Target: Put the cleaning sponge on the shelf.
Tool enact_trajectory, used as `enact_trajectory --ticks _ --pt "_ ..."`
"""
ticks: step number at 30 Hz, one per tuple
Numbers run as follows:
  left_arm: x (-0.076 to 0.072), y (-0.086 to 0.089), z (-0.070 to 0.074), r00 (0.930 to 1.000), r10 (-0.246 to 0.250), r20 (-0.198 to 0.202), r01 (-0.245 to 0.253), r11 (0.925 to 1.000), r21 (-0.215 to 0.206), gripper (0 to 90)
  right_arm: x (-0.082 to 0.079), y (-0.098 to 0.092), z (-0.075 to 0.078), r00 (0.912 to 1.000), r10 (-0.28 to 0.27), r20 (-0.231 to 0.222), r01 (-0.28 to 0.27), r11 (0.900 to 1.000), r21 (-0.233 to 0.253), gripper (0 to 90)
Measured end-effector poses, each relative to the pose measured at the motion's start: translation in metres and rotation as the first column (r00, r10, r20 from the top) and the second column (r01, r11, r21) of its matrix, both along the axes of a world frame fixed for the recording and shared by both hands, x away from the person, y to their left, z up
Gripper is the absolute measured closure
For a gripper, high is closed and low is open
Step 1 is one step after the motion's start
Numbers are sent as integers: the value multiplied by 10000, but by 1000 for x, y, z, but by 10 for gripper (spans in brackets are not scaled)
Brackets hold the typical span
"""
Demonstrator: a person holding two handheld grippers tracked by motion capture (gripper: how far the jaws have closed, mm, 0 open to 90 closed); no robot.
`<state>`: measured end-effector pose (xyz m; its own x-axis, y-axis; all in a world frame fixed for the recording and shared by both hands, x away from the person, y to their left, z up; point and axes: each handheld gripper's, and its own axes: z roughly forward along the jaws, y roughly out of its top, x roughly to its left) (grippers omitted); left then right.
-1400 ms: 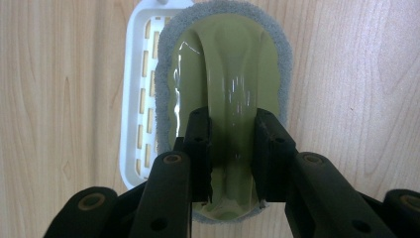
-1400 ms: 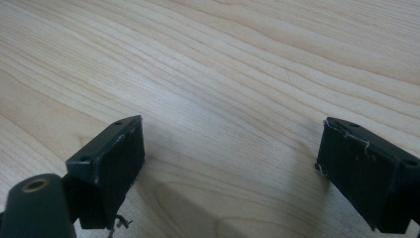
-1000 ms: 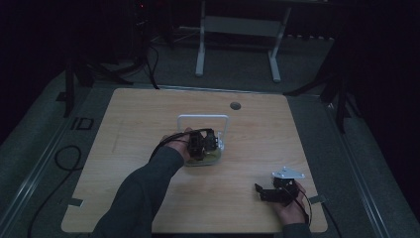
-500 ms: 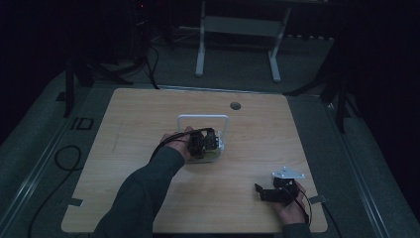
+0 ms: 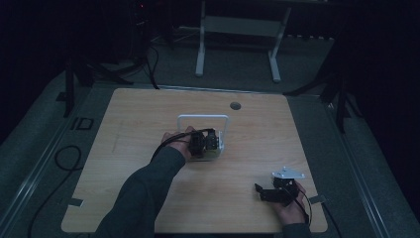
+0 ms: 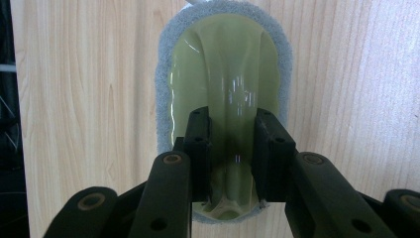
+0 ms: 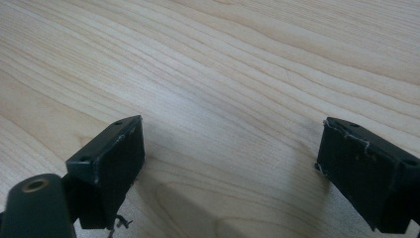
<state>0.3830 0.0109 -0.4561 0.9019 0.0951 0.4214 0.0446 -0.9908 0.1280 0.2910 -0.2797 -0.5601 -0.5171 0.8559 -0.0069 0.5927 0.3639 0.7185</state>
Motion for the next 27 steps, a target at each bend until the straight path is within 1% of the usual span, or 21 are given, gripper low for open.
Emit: enact_trajectory --ticks 3,5,8,9,13,15,21,27 --pt "0 -1 -1 9999 51 115 -51 10000 2 717 0 0 0 10000 2 3 -2 10000 -2 106" --pt "1 -1 -2 9999 19 113 -20 10000 41 717 0 0 0 10000 2 0 -2 10000 -1 106" --pt "2 -1 -5 9997 -80 233 79 10000 52 717 0 0 0 10000 2 0 -2 10000 -1 106" --pt "2 -1 -5 9996 -82 266 78 9999 126 717 0 0 0 10000 3 0 -3 10000 -2 106" --pt "4 -1 -8 9995 -19 327 15 9999 100 717 0 0 0 10000 3 -2 -3 10000 -2 106" --pt "5 -1 -8 9994 -23 337 17 9999 155 716 0 0 0 10000 4 -1 -4 10000 -3 106" --pt "7 0 -10 9991 95 418 -98 9999 74 716 0 0 0 10000 4 -1 -4 10000 -4 106" --pt "8 -1 -10 9987 61 509 -64 10000 51 716 0 0 0 10000 4 0 -4 10000 -3 106"
